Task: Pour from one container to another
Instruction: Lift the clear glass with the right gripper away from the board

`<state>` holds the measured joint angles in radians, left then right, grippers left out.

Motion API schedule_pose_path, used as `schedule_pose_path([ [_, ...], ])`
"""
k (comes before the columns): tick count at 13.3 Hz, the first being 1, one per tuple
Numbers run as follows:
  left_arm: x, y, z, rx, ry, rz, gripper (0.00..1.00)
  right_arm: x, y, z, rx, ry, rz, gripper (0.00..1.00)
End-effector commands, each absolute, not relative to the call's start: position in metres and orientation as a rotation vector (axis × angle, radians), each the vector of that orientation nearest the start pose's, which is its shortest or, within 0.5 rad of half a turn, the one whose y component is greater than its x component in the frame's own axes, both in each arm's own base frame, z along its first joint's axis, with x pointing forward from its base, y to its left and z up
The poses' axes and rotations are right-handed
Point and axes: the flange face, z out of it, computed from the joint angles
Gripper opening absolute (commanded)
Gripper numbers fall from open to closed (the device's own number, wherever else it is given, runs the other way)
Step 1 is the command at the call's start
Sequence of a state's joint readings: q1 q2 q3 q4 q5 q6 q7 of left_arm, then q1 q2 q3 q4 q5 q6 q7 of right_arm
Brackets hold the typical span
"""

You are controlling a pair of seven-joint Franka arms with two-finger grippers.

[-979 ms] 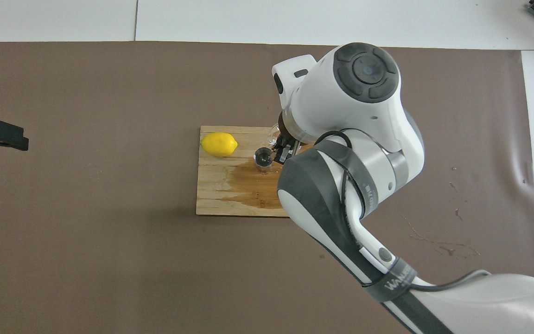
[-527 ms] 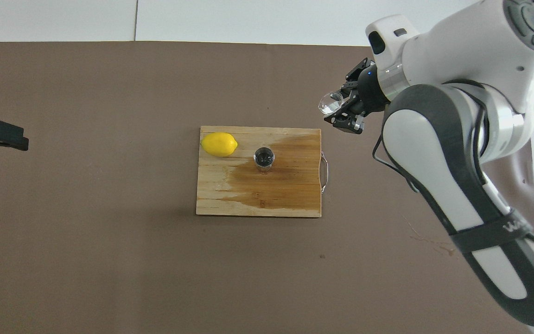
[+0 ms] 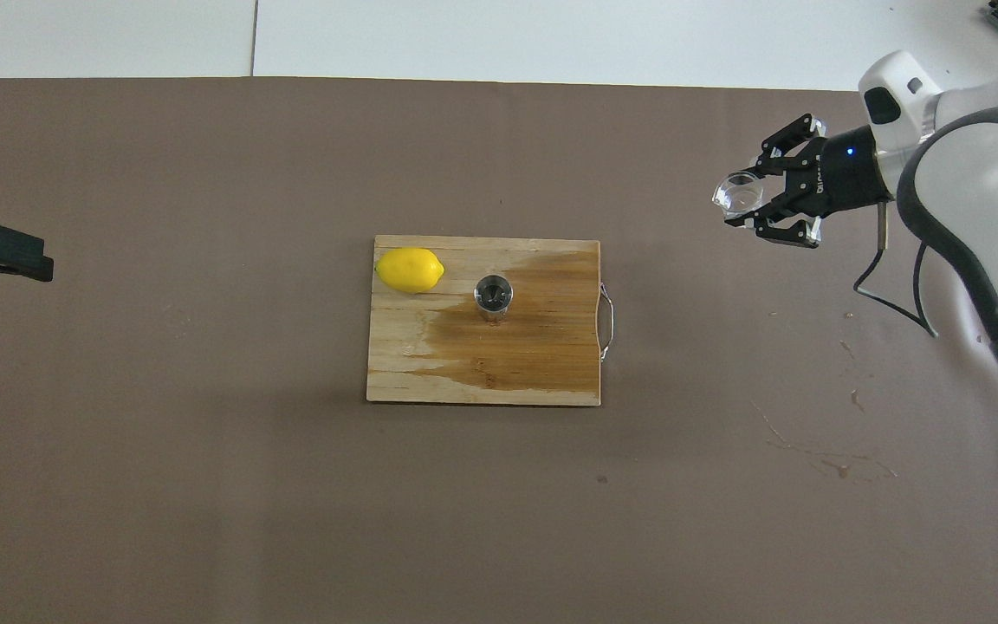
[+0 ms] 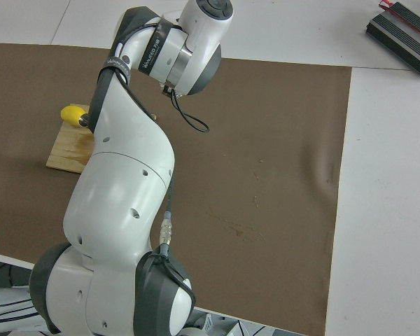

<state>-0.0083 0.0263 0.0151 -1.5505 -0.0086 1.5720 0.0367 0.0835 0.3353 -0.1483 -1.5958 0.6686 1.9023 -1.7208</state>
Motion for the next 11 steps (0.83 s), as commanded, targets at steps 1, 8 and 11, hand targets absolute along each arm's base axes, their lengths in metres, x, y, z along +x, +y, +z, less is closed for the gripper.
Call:
schedule_pose_path([
  [1,0.553,0.005,0.622,-3.141,0.058,0.014,1.0,0.633,-0.023,0.421,-1.958,-1.754,-0.69,0.16],
  [8,0.553,0.005,0.622,-3.141,0.058,0.014,1.0,0.592,-0.099,0.312,-2.025,-1.574,-0.929,0.16],
  [11,0.553,0.005,0.622,-3.141,0.058,0.014,1.0,0.578,-0.114,0.297,-2.035,-1.554,-0.955,0.16],
])
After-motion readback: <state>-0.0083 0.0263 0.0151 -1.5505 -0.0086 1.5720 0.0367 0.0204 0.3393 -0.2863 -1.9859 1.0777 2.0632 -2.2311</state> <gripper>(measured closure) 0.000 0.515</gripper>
